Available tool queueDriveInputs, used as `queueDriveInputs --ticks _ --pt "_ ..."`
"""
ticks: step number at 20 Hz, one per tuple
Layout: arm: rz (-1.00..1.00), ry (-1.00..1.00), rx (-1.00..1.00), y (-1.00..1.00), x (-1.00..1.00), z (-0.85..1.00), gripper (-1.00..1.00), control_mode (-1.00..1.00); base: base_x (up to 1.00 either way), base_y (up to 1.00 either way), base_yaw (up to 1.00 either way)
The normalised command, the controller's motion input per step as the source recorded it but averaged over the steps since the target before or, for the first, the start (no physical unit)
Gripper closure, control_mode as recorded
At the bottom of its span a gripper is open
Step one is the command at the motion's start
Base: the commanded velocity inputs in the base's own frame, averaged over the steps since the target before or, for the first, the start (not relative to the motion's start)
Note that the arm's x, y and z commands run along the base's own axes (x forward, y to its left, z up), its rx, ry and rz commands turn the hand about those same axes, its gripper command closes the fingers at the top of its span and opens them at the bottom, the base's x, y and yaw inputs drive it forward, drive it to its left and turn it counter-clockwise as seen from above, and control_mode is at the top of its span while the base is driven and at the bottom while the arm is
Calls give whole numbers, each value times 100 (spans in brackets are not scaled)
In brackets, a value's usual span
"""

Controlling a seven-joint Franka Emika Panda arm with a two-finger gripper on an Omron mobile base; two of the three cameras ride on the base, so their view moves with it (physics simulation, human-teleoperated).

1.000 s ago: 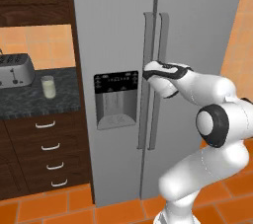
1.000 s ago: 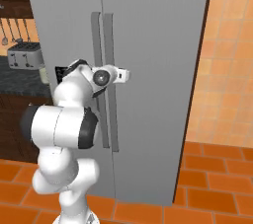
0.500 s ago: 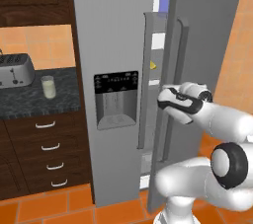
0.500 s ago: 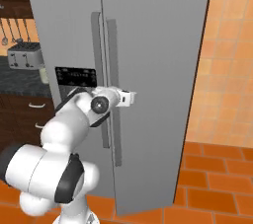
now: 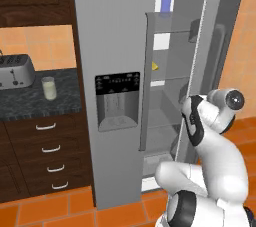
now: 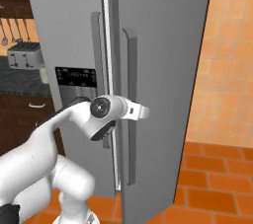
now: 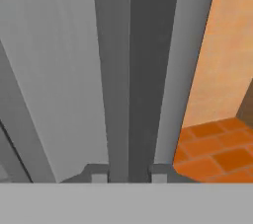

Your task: Grab a lemon wedge from the fridge and one ice cube from the ice bowl, and put them in the glass of lemonade.

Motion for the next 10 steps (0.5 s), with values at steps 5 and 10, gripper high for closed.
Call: queueDriveInputs --ticks 5,10 --pt "-5 15 3 -85 -100 28 100 -100 0 0 0" --pt "-5 0 7 -100 -93 1 100 -100 0 0 0"
